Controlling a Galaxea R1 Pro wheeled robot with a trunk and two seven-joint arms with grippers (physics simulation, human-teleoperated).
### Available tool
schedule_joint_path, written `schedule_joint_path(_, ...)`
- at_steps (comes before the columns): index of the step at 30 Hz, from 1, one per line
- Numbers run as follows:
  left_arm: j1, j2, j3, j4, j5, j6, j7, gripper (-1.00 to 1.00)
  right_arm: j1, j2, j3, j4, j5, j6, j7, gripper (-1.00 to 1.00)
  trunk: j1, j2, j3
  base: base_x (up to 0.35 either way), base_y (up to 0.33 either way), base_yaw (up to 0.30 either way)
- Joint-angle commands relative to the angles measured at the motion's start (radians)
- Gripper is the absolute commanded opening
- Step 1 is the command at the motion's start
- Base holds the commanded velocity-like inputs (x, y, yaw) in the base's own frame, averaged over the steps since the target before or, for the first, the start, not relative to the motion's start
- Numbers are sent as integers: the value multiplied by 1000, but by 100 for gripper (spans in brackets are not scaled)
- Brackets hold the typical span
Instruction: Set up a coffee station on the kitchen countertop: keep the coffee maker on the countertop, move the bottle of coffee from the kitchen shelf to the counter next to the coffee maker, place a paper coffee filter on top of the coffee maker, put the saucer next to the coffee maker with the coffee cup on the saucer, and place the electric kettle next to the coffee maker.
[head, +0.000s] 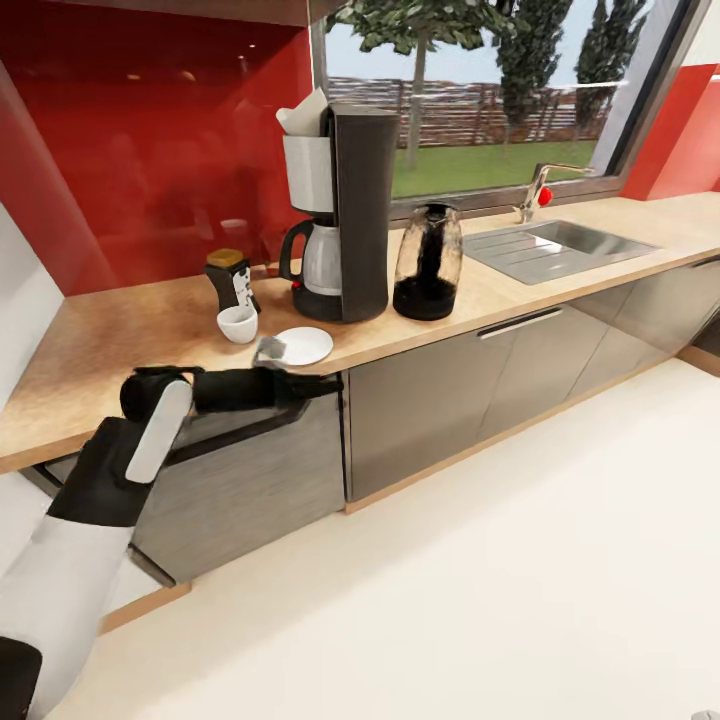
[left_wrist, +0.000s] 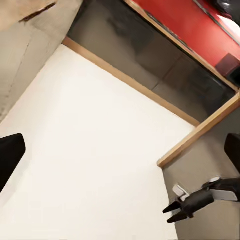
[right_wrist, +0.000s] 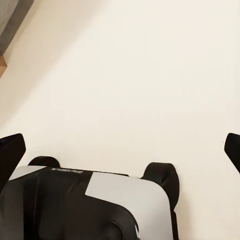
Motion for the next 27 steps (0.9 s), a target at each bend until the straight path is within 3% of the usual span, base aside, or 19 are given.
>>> schedule_joint_path(1,-40,1,-1,20,-2,4,-2,100,-1,0,5,1,-9,3,3,100,0,0,-1,0,0,0)
schedule_joint_path(4,-189,1,-1,114,-2,6,-2,100,-1,-1,5,1,-9,1,2,100,0,0,-1,0,0,0)
schedule_joint_path(6,-239,1,-1,148,-2,7,-2,100,-1,-1,5,1,-9,-1,2,100,0,0,-1,0,0,0)
schedule_joint_path(8,-346,1,-1,227,-6,6,-1,100,-1,-1,5,2,-9,-2,2,100,0,0,-1,0,0,0)
schedule_joint_path(11,-406,3,-1,276,-12,5,1,100,-1,-1,5,2,-9,-2,2,100,0,0,-1,0,0,0)
schedule_joint_path(14,-460,6,-1,309,-51,4,2,100,-1,-1,5,2,-9,-2,2,100,0,0,-1,0,0,0)
schedule_joint_path(17,-508,7,-1,336,-145,4,2,100,-1,-1,5,2,-9,-3,0,100,0,0,-1,0,0,0)
schedule_joint_path(18,-526,7,-1,346,-200,5,2,100,-1,-1,5,2,-9,-3,-1,100,0,0,-1,0,0,0)
schedule_joint_path(19,-532,7,-1,350,-226,5,2,100,-1,-1,5,2,-9,-3,-2,100,0,0,-1,0,0,0)
schedule_joint_path(21,-548,8,-1,367,-316,5,2,100,-1,-1,5,2,-9,-3,-3,100,0,0,-1,0,0,0)
schedule_joint_path(23,-552,7,-1,381,-352,5,1,100,-1,-1,5,2,-9,-3,-4,100,0,0,-1,0,0,0)
schedule_joint_path(26,-557,7,-5,410,-471,6,0,100,-1,-1,5,2,-9,-3,-4,100,0,0,-1,0,0,0)
schedule_joint_path(27,-557,7,-6,413,-489,6,-1,100,-1,-1,5,2,-9,-4,-4,100,0,0,-1,0,0,0)
